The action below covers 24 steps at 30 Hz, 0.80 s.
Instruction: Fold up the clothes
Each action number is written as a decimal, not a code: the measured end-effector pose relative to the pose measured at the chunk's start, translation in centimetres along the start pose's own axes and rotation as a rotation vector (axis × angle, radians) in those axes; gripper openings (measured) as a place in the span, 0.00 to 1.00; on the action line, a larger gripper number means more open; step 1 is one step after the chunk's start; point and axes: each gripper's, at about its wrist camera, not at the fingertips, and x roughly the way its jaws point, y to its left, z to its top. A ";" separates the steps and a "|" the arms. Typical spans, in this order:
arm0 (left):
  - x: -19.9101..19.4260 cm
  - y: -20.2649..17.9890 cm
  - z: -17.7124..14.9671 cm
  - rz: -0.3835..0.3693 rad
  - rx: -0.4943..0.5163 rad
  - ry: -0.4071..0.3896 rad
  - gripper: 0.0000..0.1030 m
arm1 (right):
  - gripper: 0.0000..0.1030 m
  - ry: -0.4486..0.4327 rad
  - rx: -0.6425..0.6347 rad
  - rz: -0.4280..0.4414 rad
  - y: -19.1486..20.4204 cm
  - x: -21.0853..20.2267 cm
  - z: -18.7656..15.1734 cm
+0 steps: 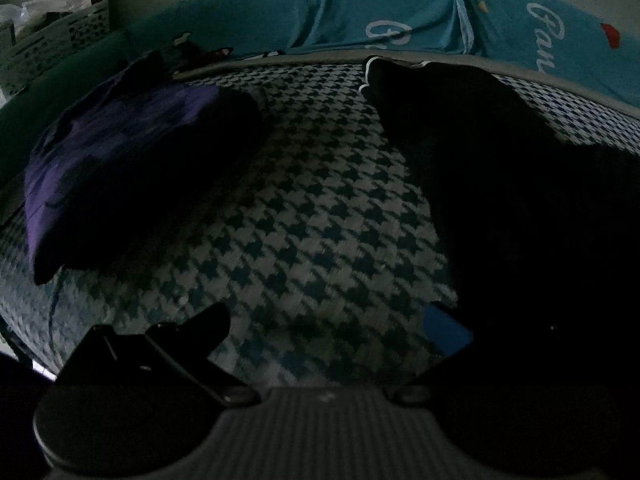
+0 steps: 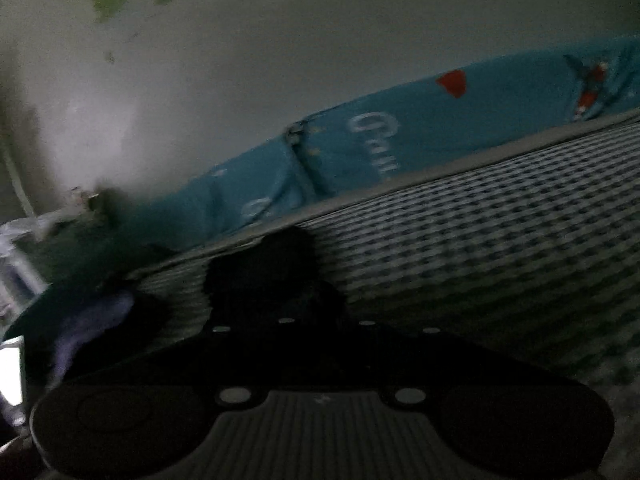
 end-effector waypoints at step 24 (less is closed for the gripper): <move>-3.0 2.8 -2.0 0.011 -0.067 -0.023 1.00 | 0.09 0.357 -0.362 0.276 11.5 0.4 -10.7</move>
